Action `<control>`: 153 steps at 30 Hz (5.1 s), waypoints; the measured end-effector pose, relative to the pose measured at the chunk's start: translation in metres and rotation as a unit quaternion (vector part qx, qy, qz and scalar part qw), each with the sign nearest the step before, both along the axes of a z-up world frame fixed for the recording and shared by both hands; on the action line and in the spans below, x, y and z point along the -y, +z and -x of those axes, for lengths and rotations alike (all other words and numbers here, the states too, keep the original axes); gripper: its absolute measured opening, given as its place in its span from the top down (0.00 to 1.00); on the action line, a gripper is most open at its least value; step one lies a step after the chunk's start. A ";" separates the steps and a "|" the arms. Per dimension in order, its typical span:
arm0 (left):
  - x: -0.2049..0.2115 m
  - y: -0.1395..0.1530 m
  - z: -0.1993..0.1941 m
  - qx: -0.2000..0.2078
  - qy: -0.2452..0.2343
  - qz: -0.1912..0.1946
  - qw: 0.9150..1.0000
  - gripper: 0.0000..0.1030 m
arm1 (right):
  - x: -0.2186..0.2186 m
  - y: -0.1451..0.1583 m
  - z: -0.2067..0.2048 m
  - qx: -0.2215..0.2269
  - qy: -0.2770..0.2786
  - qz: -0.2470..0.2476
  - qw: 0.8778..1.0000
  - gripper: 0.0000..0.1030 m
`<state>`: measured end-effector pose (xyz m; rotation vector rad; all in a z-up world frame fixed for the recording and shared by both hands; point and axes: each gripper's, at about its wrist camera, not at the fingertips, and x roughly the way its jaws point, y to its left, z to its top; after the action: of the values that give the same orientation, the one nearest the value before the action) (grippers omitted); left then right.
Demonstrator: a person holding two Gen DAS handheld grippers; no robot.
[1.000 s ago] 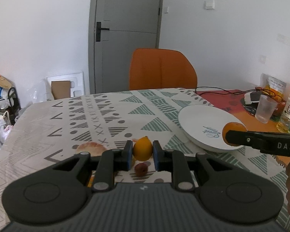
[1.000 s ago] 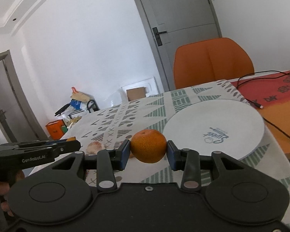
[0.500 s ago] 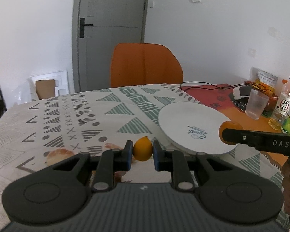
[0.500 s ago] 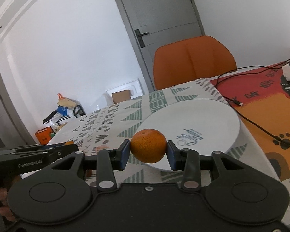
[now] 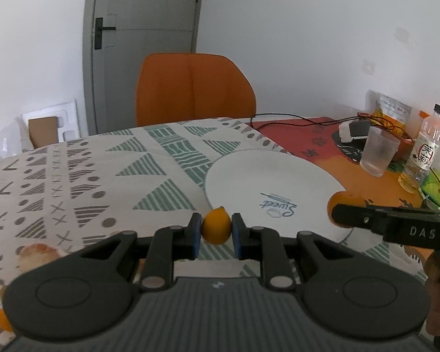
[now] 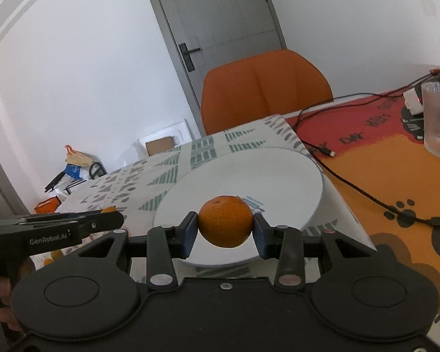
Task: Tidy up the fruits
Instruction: 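Carry both oranges over the white plate and open both tools to drop them, then move both open tools back toward the remaining fruits, then grasp a small orange with the left tool while the right tool grasps a dark red plum, then carry the orange and plum over the white plate and open both tools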
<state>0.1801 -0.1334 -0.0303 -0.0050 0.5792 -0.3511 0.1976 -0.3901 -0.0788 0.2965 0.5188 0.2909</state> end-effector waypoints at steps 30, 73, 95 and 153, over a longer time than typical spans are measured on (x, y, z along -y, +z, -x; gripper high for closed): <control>0.019 0.005 -0.013 -0.032 -0.004 -0.003 0.999 0.67 | 0.003 0.007 0.001 0.003 -0.012 0.014 1.000 0.48; -0.166 0.030 0.092 0.038 0.212 0.034 0.976 0.08 | -0.106 0.036 0.035 0.021 0.097 0.044 0.994 0.00; -0.198 -0.011 0.080 0.000 0.221 0.060 0.974 0.40 | -0.158 0.006 0.016 -0.017 0.150 0.067 0.986 0.14; -0.130 0.004 0.025 0.002 0.114 0.058 0.992 0.78 | -0.092 0.016 0.000 0.012 0.060 0.027 0.998 0.78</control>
<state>0.1556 -0.0036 -0.0260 -0.1813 0.5470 -0.1628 0.1975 -0.2980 -0.0629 0.2095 0.5209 0.3952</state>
